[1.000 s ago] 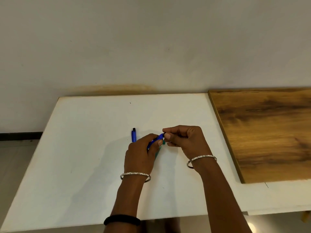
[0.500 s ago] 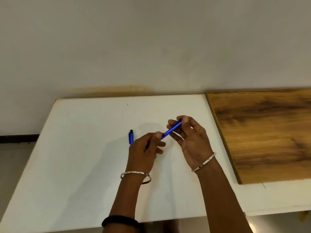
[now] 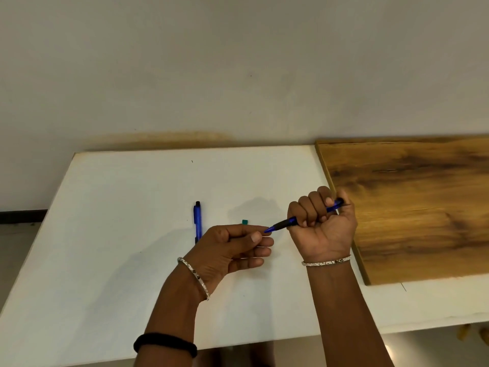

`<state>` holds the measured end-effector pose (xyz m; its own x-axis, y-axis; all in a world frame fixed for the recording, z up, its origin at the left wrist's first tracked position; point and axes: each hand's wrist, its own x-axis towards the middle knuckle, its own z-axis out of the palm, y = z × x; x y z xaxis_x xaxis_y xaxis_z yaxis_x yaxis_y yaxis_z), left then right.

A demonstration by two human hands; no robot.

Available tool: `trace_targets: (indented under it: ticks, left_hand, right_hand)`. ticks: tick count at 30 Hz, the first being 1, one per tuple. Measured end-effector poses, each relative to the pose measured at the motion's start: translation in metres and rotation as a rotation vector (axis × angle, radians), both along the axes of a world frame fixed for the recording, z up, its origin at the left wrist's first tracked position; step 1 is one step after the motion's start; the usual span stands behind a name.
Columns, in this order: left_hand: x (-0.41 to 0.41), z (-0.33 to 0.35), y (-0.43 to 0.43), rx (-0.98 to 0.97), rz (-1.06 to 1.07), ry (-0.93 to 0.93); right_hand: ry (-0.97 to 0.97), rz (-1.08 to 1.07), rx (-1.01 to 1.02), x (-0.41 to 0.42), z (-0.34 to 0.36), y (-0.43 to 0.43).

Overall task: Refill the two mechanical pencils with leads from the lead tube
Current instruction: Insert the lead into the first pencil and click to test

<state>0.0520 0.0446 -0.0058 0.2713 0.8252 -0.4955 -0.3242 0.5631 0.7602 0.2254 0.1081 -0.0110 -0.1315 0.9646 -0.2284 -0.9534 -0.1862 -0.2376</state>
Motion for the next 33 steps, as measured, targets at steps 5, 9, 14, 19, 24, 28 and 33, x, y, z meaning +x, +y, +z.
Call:
trace_targets:
  ticks: [5,9,14,19,24,28,33]
  left_hand:
    - [-0.003,0.001,0.000,0.019,-0.013,-0.018]
    - [-0.004,0.000,0.000,0.031,-0.027,-0.026]
    - [-0.005,-0.001,0.000,0.018,-0.036,-0.039]
    - [-0.006,-0.002,0.000,0.014,-0.038,-0.047]
    - [-0.006,-0.003,-0.001,0.012,-0.055,-0.045]
    - [-0.006,-0.002,-0.001,0.020,-0.059,-0.055]
    - [-0.005,-0.001,-0.001,0.023,-0.070,-0.049]
  right_hand:
    - [-0.023,-0.015,-0.011,-0.002,0.006,0.002]
    - [-0.023,-0.010,0.024,-0.004,0.009,0.002]
    - [-0.063,0.012,0.074,-0.004,0.009,0.003]
    - [-0.100,0.009,0.077,-0.003,0.010,0.004]
    - [-0.099,0.009,0.094,-0.003,0.011,0.003]
    - [-0.110,0.000,0.074,-0.003,0.013,0.004]
    - [-0.098,-0.004,0.080,-0.003,0.012,0.004]
